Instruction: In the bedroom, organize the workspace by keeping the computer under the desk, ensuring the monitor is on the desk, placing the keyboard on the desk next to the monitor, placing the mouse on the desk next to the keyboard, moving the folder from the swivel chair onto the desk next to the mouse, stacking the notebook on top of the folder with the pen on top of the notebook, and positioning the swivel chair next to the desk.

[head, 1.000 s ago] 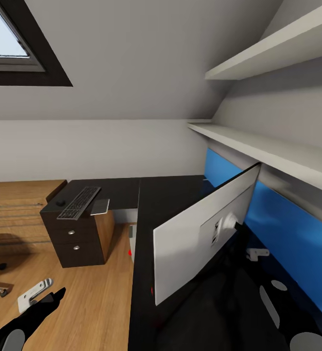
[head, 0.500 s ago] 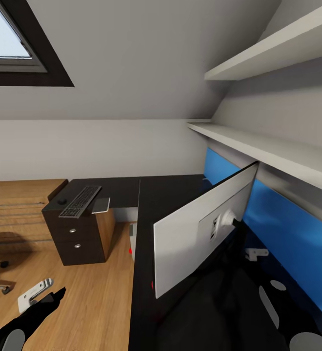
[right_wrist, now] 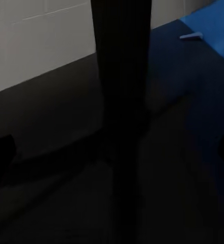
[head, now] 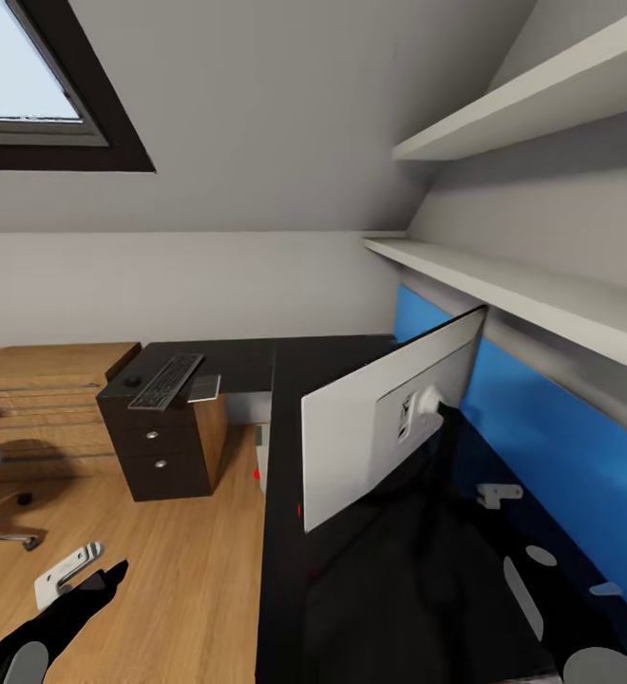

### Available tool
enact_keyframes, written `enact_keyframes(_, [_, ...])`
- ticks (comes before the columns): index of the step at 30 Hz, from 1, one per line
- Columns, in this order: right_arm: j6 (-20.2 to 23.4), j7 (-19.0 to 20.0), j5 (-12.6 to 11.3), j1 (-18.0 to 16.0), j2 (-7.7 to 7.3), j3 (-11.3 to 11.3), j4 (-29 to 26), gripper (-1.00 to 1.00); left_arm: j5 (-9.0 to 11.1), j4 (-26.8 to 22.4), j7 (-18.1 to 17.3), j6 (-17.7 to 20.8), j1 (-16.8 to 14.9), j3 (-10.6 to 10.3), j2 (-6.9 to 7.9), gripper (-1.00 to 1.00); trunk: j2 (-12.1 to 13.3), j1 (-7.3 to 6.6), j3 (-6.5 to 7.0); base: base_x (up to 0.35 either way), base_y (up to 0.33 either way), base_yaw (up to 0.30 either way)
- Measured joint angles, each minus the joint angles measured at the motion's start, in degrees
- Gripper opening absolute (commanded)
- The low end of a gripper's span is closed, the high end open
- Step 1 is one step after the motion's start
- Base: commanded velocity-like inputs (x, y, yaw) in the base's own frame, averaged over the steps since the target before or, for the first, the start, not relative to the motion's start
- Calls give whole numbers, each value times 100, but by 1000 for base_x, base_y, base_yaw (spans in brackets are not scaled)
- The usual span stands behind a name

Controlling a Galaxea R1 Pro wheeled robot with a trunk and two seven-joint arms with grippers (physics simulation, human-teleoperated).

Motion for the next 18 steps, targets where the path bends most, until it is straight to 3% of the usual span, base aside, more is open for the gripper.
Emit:
enact_keyframes(6, [155, -82, 0, 0, 7, 0, -38, 100, 4, 0, 0, 0, 0, 0, 0, 100, 0, 0, 0, -329, 0, 0])
enact_keyframes(9, [486, -397, -1, 6, 108, -8, -442, 100, -7, 15, 0, -6, 0, 0, 0, 100, 0, -2, 0, -200, 0, 0])
enact_keyframes(14, [1233, -1185, 28, 50, 525, -26, -1529, 100, -8, 24, 0, -8, 0, 0, 1, 100, -1, -3, 1, -66, 0, 0])
enact_keyframes(18, [2036, -2176, 115, 488, 912, -6, -2884, 100, -9, 50, 0, -12, 0, -2, 0, 100, 0, -4, 0, -17, 0, 0])
